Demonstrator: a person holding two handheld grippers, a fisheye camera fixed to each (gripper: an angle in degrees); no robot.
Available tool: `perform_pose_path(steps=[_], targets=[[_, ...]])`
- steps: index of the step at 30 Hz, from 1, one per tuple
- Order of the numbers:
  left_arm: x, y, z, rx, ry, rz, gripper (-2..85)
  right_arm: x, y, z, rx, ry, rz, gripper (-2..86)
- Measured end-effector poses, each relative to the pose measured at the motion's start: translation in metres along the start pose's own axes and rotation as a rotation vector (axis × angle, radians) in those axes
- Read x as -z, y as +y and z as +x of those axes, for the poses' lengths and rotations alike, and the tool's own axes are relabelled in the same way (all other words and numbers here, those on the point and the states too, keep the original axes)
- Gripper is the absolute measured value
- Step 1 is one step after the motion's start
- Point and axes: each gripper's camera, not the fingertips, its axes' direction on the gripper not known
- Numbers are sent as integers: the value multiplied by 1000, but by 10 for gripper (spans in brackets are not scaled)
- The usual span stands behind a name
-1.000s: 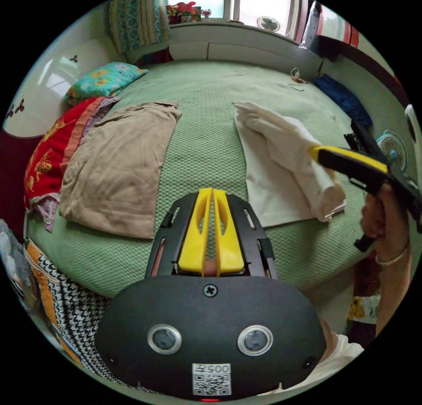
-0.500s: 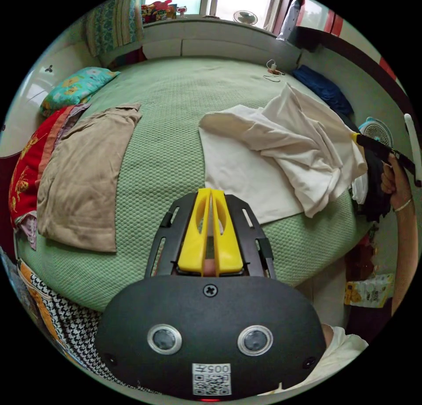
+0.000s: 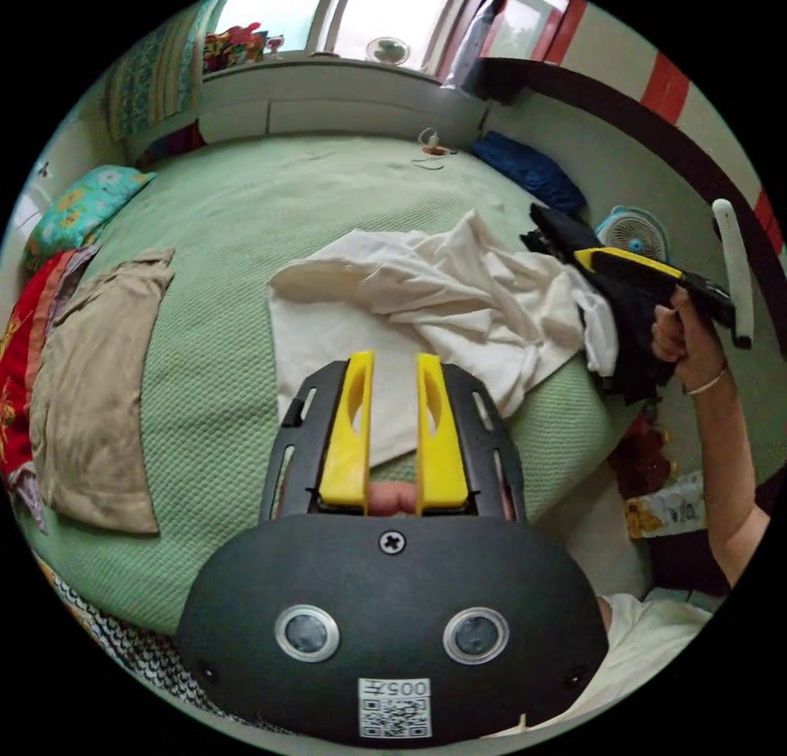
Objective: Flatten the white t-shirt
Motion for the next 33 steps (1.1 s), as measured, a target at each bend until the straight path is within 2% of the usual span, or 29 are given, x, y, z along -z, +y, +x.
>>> perform_pose_path(steps=[2, 7, 11, 14, 18, 20, 23, 25, 31, 33], targets=[[-6, -9, 13, -53, 71, 26, 161, -5, -2, -13, 63, -85, -9, 92], [-26, -27, 30, -109, 57, 54, 183, -50, -16, -22, 74, -105, -130, 93], [-43, -44, 18, -64, 64, 80, 199, -75, -21, -13, 34, -165, -169, 70], [-57, -53, 8, -50, -4, 65, 161, -84, -20, -9, 42, -169, -197, 12], [-77, -59, -4, -24, -64, 3, 85, -67, -20, -1, 63, -358, -138, -3], [-75, -63, -14, -16, -84, -3, 46, -58, -21, 0, 80, -381, -128, -4], [-68, -64, -35, 19, -64, 2, 24, -50, -25, 7, 89, -323, -125, -4], [-60, -64, -52, 72, -114, 2, 19, -47, -29, 16, 85, -283, -125, -4], [-20, -54, -132, 293, -200, 87, 16, -36, -42, 61, -73, -75, -85, -4], [-12, -49, -157, 355, -164, 90, 19, -39, -45, 76, -136, 14, -84, -2]])
